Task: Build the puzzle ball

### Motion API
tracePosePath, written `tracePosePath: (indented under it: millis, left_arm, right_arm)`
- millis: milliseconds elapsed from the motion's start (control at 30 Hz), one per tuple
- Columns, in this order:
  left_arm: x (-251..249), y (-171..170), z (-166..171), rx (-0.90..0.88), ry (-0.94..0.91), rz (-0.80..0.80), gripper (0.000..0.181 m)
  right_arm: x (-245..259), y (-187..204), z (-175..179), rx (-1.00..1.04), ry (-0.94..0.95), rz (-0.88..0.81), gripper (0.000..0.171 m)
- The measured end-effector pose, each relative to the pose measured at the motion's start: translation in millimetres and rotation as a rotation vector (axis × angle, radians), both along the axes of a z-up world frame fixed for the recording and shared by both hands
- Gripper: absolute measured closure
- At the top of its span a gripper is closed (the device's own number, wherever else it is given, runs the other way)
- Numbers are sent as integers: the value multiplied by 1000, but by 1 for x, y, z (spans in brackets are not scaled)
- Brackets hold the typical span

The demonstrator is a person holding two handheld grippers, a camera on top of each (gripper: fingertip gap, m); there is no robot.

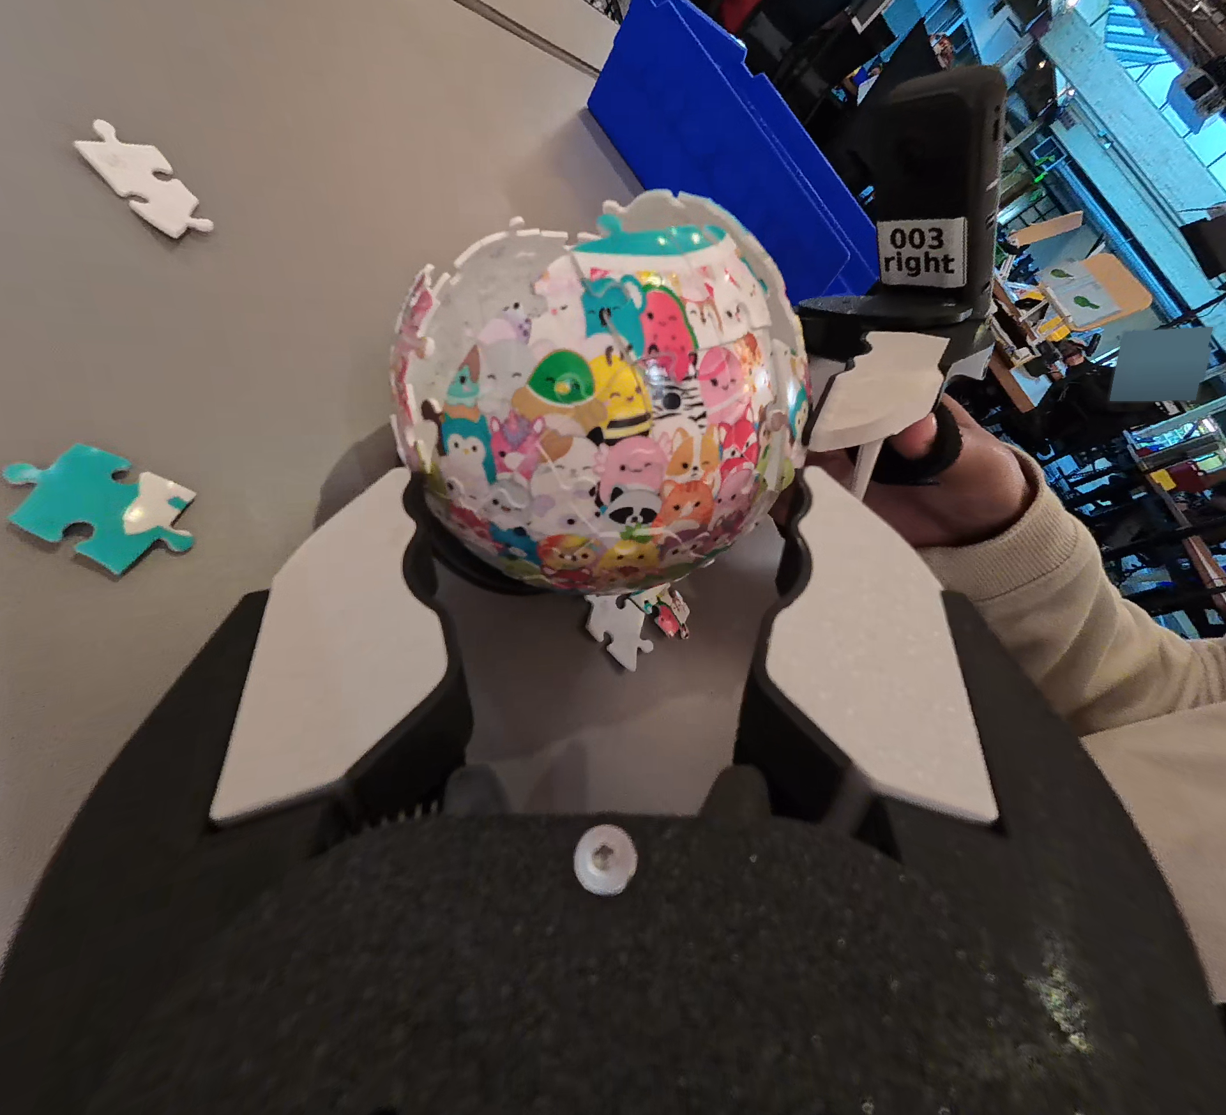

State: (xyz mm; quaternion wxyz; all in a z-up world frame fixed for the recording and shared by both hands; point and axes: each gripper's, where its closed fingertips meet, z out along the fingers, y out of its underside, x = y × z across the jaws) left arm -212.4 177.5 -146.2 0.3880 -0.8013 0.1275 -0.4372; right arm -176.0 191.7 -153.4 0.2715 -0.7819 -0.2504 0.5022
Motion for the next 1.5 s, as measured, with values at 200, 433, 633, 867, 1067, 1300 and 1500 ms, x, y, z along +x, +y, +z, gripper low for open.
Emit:
tracePosePath:
  millis: [200, 433, 633, 867, 1067, 1300, 1500]
  left_arm:
    - [-3, 5, -2, -10, 12, 13, 83]
    - [-3, 10, 9, 49, 58, 25, 83]
    - [-3, 15, 14, 99, 132, 36, 83]
    - [-2, 18, 17, 125, 161, 43, 84]
    - [1, 17, 18, 133, 172, 36, 85]
    - [-8, 19, 57, 279, 172, -120, 117]
    - [10, -3, 74, 387, 347, -667, 89]
  right_arm:
    - [2, 1, 2, 7, 12, -5, 56]
    - [2, 2, 1, -10, 53, -27, 57]
    - [2, 1, 0, -23, 81, -27, 56]
    - [2, -4, -3, 47, 40, 22, 49]
    - [2, 1, -2, 155, -46, -3, 49]
    - [6, 5, -1, 115, 6, -27, 56]
    - [6, 5, -2, 114, 5, -26, 56]
